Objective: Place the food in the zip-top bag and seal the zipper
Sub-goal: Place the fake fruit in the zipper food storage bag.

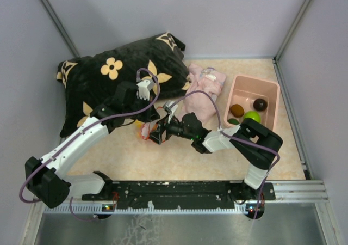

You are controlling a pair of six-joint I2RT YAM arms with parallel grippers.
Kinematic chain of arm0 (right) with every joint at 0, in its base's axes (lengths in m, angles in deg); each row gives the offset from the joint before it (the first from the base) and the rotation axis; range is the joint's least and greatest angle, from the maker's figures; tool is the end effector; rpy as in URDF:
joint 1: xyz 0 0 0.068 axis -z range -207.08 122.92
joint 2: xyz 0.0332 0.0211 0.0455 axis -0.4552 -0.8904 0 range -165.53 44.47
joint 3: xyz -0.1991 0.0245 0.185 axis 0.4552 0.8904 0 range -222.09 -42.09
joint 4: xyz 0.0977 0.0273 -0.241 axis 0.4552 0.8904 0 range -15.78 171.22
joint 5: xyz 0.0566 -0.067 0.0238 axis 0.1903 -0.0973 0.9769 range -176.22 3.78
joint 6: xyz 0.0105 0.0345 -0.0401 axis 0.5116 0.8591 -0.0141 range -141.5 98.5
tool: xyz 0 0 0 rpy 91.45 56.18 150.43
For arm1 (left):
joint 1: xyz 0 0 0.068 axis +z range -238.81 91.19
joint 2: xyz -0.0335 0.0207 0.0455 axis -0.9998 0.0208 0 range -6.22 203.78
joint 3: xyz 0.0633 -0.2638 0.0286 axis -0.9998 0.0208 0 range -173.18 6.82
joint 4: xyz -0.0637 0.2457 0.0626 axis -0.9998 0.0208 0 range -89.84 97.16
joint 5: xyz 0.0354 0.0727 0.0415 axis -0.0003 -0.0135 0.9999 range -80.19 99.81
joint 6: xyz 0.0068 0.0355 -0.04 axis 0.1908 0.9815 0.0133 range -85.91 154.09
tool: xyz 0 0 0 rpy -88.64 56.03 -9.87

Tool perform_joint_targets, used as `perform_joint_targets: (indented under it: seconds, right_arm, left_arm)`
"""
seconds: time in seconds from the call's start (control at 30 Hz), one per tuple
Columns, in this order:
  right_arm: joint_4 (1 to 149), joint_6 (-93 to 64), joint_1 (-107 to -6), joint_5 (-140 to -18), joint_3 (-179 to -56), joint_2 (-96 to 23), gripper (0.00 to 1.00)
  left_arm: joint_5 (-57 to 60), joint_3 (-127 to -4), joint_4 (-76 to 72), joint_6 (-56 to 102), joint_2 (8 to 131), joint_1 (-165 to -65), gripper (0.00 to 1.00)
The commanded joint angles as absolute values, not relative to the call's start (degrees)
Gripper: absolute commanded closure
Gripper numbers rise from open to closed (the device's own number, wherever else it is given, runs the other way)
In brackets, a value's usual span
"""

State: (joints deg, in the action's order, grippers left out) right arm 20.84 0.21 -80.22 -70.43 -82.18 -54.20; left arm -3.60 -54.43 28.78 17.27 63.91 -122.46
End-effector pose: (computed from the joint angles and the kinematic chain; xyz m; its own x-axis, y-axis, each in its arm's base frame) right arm 0.2001 0.2830 0.1869 -0.3954 0.0659 -0.9161 -0.8462 0.3617 0.3913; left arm 0.2184 -0.1552 0.3172 -0.6853 0.1180 -0.7187 0.5159 0.7751 -0.3647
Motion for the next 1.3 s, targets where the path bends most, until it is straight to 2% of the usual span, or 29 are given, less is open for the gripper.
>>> perform_joint_targets:
  seconds: [0.0, 0.27, 0.37, 0.53, 0.67, 0.73, 0.8, 0.83, 1.0, 1.27]
  right_arm:
    - [20.78, -0.4, -80.79, -82.85, -82.22, -52.25, 0.37]
    - [9.78, 2.11, -80.87, -67.04, -83.01, -56.25, 0.31]
    - [10.33, 2.66, -80.86, -67.64, -82.91, -55.98, 0.26]
    - [20.38, -0.17, -80.87, -75.23, -83.09, -52.12, 0.24]
    - [27.28, -2.78, -80.86, -76.9, -84.1, -48.78, 0.22]
    - [31.4, -4.19, -80.88, -77.6, -84.71, -47.26, 0.15]
    - [34.4, -5.55, -80.84, -78.43, -85.03, -45.88, 0.02]
    - [35.78, -6.23, -80.92, -78.88, -85.18, -45.21, 0.01]
    - [45.56, -8.53, -80.85, -79.62, -87.79, -41.14, 0.01]
    - [66.15, -12.1, -80.88, -85.18, -93.99, -29.92, 0.01]
  left_arm:
    - [-6.48, -54.99, 26.19, 17.74, 61.78, -122.52, 1.0]
    - [-9.69, -54.42, 25.65, 17.64, 62.58, -122.52, 1.0]
    - [-8.21, -53.93, 25.63, 17.81, 62.31, -122.56, 1.0]
    - [-3.91, -53.69, 26.65, 17.94, 61.81, -122.47, 1.0]
    - [-2.92, -53.6, 26.69, 17.52, 61.48, -122.39, 1.0]
    - [-3.52, -53.6, 26.0, 16.7, 61.44, -122.39, 1.0]
    - [-5.04, -53.99, 25.71, 15.56, 61.61, -122.43, 1.0]
    - [-6.15, -54.26, 25.41, 15.11, 61.63, -122.47, 1.0]
    - [-7.38, -54.89, 24.25, 13.91, 60.93, -122.48, 1.0]
    - [-0.92, -50.63, 21.68, 11.38, 57.57, -122.39, 1.0]
